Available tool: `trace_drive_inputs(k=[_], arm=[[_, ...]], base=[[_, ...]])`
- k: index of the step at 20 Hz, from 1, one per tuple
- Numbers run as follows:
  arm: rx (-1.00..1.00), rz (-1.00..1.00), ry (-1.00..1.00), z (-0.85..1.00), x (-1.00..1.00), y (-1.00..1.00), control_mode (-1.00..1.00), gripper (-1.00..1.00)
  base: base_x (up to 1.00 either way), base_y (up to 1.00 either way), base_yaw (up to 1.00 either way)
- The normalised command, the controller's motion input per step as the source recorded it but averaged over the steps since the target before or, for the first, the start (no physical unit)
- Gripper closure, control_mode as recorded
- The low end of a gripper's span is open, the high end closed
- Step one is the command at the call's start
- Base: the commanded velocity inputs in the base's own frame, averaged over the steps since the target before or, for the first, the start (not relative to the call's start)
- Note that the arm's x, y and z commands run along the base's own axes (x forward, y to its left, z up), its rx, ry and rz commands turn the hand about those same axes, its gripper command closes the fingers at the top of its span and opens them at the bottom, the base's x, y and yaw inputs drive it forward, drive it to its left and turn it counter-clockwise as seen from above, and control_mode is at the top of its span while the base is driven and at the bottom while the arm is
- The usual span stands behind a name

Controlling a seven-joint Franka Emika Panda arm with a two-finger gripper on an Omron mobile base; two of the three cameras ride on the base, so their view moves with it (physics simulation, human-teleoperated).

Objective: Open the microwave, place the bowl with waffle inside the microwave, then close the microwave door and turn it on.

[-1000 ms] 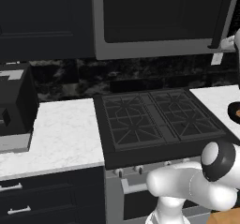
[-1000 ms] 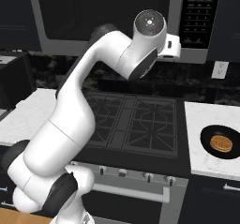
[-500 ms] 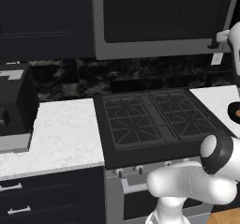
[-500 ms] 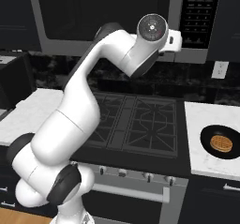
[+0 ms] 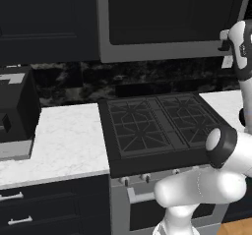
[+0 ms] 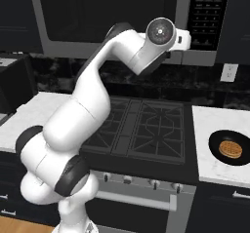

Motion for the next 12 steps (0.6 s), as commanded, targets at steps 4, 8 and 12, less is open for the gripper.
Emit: trace_drive_inputs(k=[4, 8, 12], arm=[[0.01, 0.0, 0.0, 0.02, 0.27, -0.43, -1.0, -1.0], [0.01, 0.0, -0.01, -0.01, 0.34, -0.13, -1.0, -1.0], [0.0, 0.0, -0.07, -0.14, 0.39, 0.01, -1.0, -1.0]], base=[[0.0, 0.0, 0.0], [0.0, 0.0, 0.0], [0.0, 0.0, 0.0]])
